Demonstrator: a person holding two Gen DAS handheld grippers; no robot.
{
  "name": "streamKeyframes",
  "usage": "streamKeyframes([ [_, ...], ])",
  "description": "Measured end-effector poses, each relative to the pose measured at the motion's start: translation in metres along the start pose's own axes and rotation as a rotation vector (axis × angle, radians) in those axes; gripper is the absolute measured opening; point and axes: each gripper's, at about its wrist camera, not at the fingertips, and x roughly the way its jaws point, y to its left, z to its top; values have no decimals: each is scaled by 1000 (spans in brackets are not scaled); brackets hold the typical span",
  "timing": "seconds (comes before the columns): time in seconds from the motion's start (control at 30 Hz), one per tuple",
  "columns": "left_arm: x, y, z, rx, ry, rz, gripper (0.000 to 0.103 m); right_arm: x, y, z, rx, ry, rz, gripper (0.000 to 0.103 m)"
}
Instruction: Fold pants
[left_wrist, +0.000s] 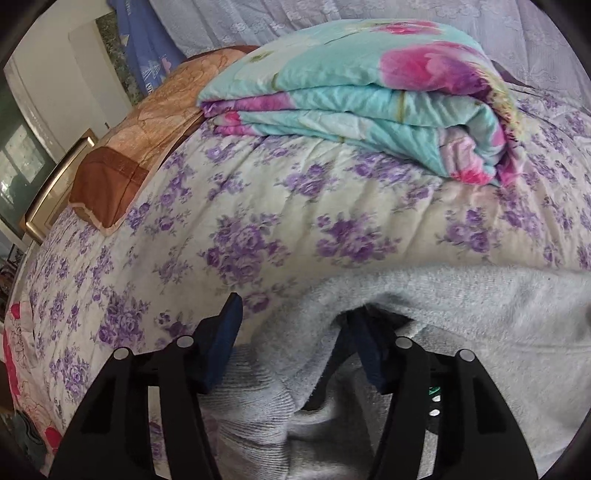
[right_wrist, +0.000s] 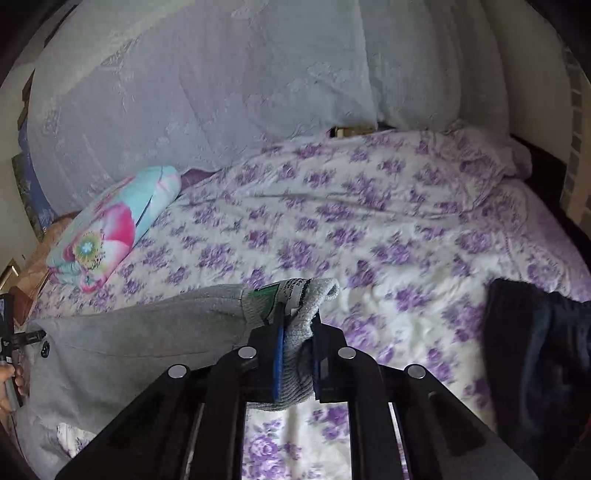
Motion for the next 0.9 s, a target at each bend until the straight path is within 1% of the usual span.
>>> streamKeyframes([
  [0.03, 3, -12, 1, 30, -6, 17, 59, 6, -10, 2, 16, 26, -10, 14],
  [0.07, 11, -23, 2, 63, -5, 60, 60, 25, -19, -1, 24, 93, -8, 16],
  [0.1, 23, -32, 3, 92, 12, 105, 64, 49, -24, -10, 19, 159, -36, 29],
  [0.13, 35, -36, 4, 102, 40, 131, 67, 73, -26, -25, -3, 229, -90, 37],
  [0.17, 40, -36, 6, 89, 48, 151, 79, 92, -26, -42, -42, 287, -159, 36],
  [0.2, 40, -32, 9, 64, 56, 168, 88, 102, -24, -56, -81, 322, -220, 36],
  [0.23, 40, -26, 12, 41, 89, 143, 88, 97, -23, -64, -88, 296, -218, 38],
  [0.27, 39, -17, 16, 20, 126, 95, 88, 83, -22, -65, -75, 245, -201, 42],
  [0.33, 28, 5, 21, -44, 179, -8, 88, 47, -19, -65, -46, 176, -113, 62],
  [0.37, 17, 18, 22, -85, 182, -66, 88, 27, -17, -67, -38, 148, -62, 68],
  [0.4, 1, 32, 23, -120, 164, -124, 88, 9, -13, -71, -41, 135, -19, 76],
  [0.43, -16, 44, 23, -147, 140, -171, 88, -7, -9, -77, -48, 138, 15, 78],
  [0.5, -53, 70, 14, -183, 89, -254, 88, -30, 5, -97, -79, 180, 74, 78],
  [0.53, -70, 81, 4, -190, 64, -270, 88, -39, 11, -111, -91, 210, 94, 78],
  [0.6, -97, 100, -24, -174, 36, -289, 89, -51, 22, -138, -86, 260, 164, 78],
  [0.7, -111, 121, -78, -162, 44, -279, 89, -54, 31, -171, -43, 315, 236, 78],
  [0.77, -107, 132, -111, -168, 75, -265, 89, -45, 38, -184, -10, 345, 284, 78],
  [0.8, -100, 136, -125, -176, 89, -247, 89, -38, 42, -189, -3, 361, 288, 77],
  [0.83, -91, 139, -136, -181, 108, -239, 89, -34, 46, -191, 5, 360, 279, 74],
  [0.87, -78, 139, -145, -199, 140, -251, 88, -35, 52, -192, -2, 336, 277, 68],
  [0.9, -70, 140, -155, -227, 168, -289, 87, -35, 59, -191, -26, 315, 289, 43],
])
